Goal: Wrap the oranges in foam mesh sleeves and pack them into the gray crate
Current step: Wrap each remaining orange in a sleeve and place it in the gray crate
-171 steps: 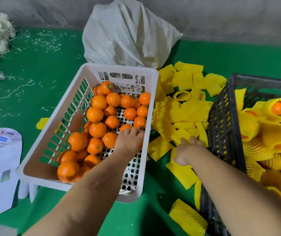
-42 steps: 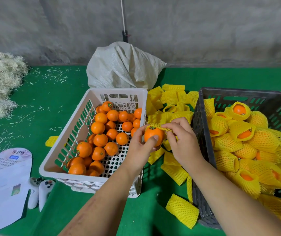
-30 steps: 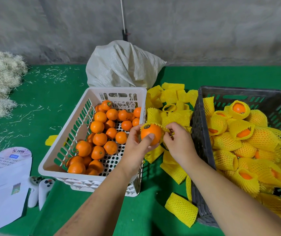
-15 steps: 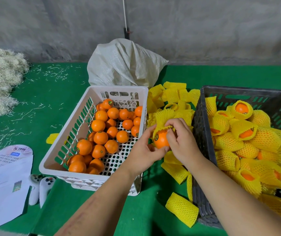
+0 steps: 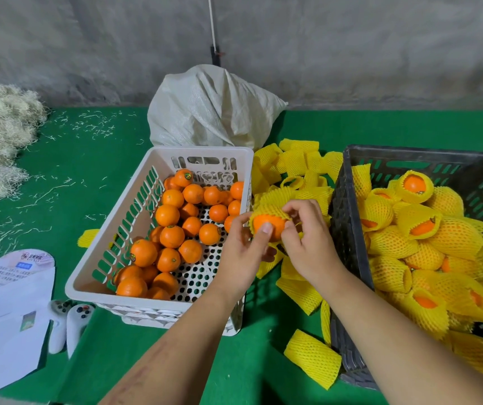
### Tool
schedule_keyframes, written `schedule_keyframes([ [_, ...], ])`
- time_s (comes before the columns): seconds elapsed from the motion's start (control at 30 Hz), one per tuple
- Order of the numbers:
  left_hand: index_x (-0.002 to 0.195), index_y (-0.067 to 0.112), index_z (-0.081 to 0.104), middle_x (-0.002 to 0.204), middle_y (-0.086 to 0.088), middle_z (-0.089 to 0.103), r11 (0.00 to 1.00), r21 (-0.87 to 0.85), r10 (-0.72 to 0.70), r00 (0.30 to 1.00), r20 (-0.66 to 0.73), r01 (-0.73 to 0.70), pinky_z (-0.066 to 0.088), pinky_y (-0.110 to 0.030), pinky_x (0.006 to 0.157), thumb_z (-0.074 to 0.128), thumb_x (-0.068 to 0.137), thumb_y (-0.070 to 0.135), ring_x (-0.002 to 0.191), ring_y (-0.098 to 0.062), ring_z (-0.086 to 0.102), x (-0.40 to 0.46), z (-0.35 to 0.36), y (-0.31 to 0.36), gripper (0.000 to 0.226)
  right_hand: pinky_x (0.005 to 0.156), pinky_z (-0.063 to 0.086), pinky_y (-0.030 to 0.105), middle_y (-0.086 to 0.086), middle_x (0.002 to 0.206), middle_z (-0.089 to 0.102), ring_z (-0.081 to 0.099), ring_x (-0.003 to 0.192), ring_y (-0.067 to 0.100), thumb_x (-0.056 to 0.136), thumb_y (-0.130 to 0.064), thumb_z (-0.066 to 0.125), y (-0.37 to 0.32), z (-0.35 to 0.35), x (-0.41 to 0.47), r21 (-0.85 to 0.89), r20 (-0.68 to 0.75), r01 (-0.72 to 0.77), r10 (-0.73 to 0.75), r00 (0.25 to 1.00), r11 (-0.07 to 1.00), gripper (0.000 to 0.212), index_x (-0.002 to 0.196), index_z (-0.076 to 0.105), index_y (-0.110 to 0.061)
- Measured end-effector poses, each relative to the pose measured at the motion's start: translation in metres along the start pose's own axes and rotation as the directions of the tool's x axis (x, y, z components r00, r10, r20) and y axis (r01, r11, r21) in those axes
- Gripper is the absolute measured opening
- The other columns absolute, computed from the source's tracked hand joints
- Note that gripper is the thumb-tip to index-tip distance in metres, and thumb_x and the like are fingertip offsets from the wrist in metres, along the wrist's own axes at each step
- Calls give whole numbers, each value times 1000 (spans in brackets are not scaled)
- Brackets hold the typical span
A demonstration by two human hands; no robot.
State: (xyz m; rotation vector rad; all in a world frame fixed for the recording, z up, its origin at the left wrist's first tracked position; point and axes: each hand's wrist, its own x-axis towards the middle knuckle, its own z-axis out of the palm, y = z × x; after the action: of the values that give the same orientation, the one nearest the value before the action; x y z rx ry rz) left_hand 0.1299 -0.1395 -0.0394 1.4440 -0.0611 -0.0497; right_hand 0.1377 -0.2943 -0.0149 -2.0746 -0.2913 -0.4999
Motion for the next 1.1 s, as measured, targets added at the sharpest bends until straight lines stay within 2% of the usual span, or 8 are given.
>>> schedule_keyframes([
  [0.1, 146, 40, 43, 99, -8, 68, 999, 34, -5, 990, 140, 0, 57, -36, 69, 83, 91, 37, 73, -23, 66, 0, -2, -1, 68, 90, 43, 12, 2, 114, 52, 54, 106, 12, 99, -13, 49, 1, -6, 3, 10, -37, 17, -16, 999, 1000, 27, 119, 66, -6],
  [0.23, 141, 40, 49, 111, -3, 71, 998, 67, -12, 995, 101, 5, 59, -36, 72, 86, 87, 41, 77, -21, 68, 2, 0, -2, 65, 89, 52, 31, 7, 111, 60, 60, 105, 17, 104, -8, 52, 5, -13, 5, -20, -71, 35, -37, 997, 999, 22, 116, 71, -5],
  [0.37, 129, 40, 56, 112, -1, 70, 988, 154, -2, 999, 45, -5, 59, -66, 84, 85, 83, 55, 84, -46, 65, 3, 1, -3, 57, 84, 52, 33, 10, 107, 62, 60, 100, 18, 105, -7, 49, 2, -13, 4, -102, -128, 111, -124, 984, 989, 23, 112, 70, -1],
  [0.43, 128, 38, 57, 115, -5, 67, 989, 150, -5, 1000, 10, 4, 55, -70, 85, 84, 81, 55, 84, -42, 66, 3, 4, 0, 57, 84, 52, 33, 14, 106, 62, 61, 98, 25, 104, -9, 48, -1, -11, 3, -150, -123, 208, -227, 966, 967, 25, 110, 70, 2],
  [0.53, 138, 25, 56, 143, 2, 45, 983, 181, 6, 997, -71, 7, 62, -57, 83, 79, 78, 55, 91, -29, 70, 2, 6, 5, 71, 84, 53, 32, 11, 108, 62, 62, 98, 25, 103, -12, 52, -3, -8, 2, -135, -101, 241, -255, 962, 961, 23, 115, 68, 0],
  [0.7, 138, 24, 52, 126, -5, 69, 999, -23, -46, 999, 21, 47, 63, -34, 86, 76, 93, 29, 108, -22, 74, -4, -3, 8, 51, 89, 54, 30, -4, 123, 57, 59, 106, 9, 100, -44, 53, 0, -9, 1, 46, 139, -164, 157, 978, 985, 46, 138, 58, -19],
  [0.87, 146, 31, 51, 133, 0, 63, 999, 34, 8, 998, 65, -11, 63, -47, 91, 80, 94, 18, 111, -27, 72, -4, -1, 9, 61, 86, 55, 43, 8, 115, 64, 62, 102, 23, 106, -17, 52, 3, -11, 2, -154, 67, 23, -13, 998, 988, 29, 127, 67, -6],
  [1.1, 135, 32, 55, 116, -9, 70, 998, 60, 40, 997, -69, -35, 61, -62, 84, 85, 89, 27, 93, -31, 73, 2, 9, 1, 55, 67, 55, 33, 9, 102, 66, 63, 83, 20, 92, -5, 68, -6, -9, 0, -245, -45, 252, -271, 962, 936, 16, 107, 71, -3],
])
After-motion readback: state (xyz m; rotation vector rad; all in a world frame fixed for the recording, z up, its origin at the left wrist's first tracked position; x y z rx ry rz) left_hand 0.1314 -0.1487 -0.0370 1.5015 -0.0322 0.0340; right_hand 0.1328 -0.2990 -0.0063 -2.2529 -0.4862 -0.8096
